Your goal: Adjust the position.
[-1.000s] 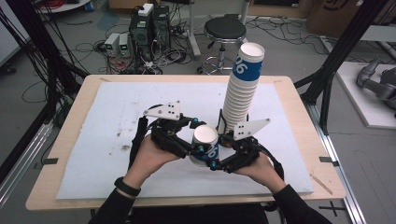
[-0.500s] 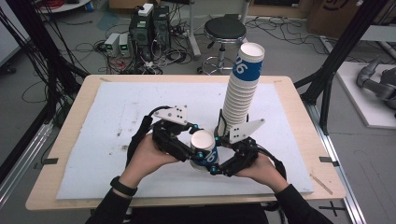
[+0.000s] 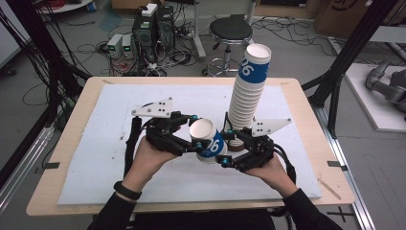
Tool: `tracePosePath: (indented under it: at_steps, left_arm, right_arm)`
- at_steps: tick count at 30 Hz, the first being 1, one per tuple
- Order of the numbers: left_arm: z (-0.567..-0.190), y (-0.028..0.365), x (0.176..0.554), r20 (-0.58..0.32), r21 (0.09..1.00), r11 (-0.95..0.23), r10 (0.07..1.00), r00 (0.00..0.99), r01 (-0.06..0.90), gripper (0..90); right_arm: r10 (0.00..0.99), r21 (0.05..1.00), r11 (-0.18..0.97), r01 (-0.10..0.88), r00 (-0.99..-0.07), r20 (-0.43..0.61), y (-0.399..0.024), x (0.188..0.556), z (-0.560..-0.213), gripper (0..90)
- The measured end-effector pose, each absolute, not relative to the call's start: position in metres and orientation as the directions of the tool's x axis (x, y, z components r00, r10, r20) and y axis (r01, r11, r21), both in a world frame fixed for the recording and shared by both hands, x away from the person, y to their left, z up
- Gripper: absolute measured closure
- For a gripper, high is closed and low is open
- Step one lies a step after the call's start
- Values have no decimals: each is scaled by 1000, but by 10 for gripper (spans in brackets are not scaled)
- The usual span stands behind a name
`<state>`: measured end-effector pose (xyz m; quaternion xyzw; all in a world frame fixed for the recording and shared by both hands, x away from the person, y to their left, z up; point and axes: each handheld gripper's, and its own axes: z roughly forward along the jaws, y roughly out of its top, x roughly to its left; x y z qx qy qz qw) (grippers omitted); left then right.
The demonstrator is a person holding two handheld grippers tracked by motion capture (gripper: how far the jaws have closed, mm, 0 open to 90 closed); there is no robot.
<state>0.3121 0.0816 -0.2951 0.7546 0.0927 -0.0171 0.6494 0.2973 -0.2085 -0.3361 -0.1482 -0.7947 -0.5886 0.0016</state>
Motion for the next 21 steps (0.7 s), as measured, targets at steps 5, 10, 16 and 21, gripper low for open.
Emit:
tracePosePath:
  at_steps: [5,10,16,21]
  left_arm:
    - [-297,81,312,-147,982,-105,119,982,160,290]
    - [-299,80,312,-162,984,-59,116,980,170,292]
    - [-303,77,312,-176,983,-29,102,979,180,292]
    - [-304,74,312,-174,983,-45,93,980,179,290]
  right_arm:
    - [244,938,245,243,-952,183,-207,296,-337,176]
    - [247,940,240,242,-952,182,-204,296,-338,143]
    - [252,940,244,238,-952,175,-200,295,-339,144]
    - [230,935,270,230,-958,169,-201,296,-339,176]
